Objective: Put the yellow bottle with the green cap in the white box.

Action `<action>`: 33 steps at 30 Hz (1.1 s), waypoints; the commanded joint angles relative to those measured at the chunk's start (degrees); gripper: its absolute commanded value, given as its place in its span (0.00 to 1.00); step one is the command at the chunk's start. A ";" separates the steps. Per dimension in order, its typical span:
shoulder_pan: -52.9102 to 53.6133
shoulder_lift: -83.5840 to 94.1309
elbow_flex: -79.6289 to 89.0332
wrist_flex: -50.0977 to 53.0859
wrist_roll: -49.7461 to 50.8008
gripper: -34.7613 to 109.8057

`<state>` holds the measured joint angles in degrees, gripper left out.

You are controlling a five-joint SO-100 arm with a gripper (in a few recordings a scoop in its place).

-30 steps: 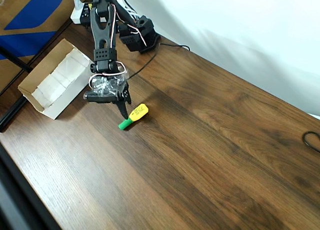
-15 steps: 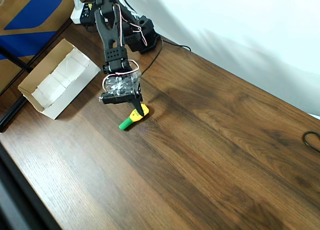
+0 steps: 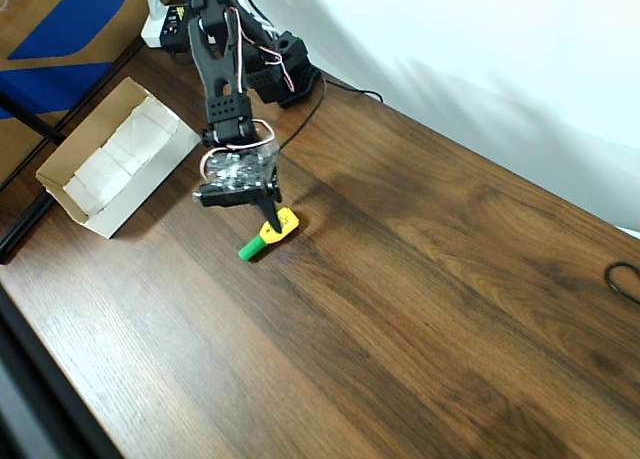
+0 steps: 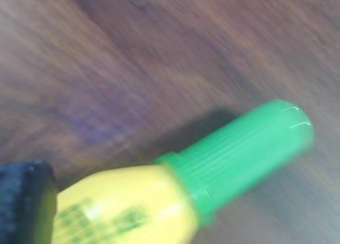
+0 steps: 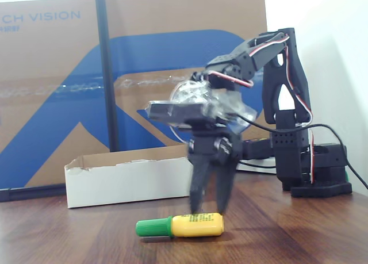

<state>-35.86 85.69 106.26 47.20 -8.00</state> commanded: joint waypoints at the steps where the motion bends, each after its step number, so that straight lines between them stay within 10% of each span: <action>1: 1.23 5.45 1.14 -0.62 -0.62 0.47; 33: 0.09 1.41 0.79 -3.16 -1.05 0.50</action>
<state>-34.89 85.78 109.86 43.42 -9.05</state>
